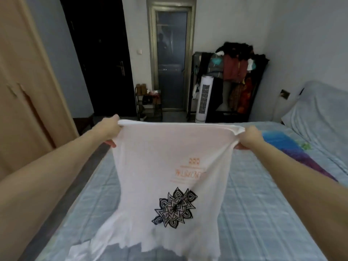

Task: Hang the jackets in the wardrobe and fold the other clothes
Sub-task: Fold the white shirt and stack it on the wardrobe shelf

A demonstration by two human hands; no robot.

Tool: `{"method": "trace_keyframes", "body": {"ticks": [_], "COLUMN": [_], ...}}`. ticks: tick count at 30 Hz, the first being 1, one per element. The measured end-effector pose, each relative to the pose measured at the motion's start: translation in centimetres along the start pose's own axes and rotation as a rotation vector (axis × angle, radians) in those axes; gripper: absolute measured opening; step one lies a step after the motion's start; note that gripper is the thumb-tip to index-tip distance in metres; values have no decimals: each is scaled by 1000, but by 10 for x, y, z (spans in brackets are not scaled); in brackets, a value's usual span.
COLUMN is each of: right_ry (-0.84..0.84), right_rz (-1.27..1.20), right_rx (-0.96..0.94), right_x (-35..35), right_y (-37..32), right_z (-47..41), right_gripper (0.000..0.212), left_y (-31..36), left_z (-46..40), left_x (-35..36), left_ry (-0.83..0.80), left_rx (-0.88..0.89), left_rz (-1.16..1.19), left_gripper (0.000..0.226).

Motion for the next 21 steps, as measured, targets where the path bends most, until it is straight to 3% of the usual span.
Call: {"method": "trace_keyframes", "body": {"ticks": [4,6,9,11,14,21], "right_ry": [97,186,290,303,274,93], "right_rz": [-461,-478,-413,-277,-183,137], "right_rx": [-148,-271,-393,-453,-488,-303], "right_x": [-49,-73,-100,-104,-94,-17], "right_y": [-80,-105,-106,-93,-40,180], "right_z": [-51,-60,-51,-26,14,120], "right_gripper": [22,30,37,38,34,16], "left_y": [37,46,58,64,57,-61], "left_z": [-46,-51,-21,13,49,150], "left_x": [-87,-121,-148,-143,-90,175], "left_ry": [201,321,551,619,565,11], "left_rx": [68,157,281,338,491,590], "left_rz": [415,513,447,404,310,-191], "left_gripper": [26,33,38,42,39,71]}}
Point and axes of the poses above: each hand's wrist, its own z-axis away from the middle knuckle, its own x-axis out of the palm, y = z × x, the point moved 7 cm from there along -z, towards the middle knuckle, and after that the axes turned 3 degrees about -y, right-handed, at the moved point
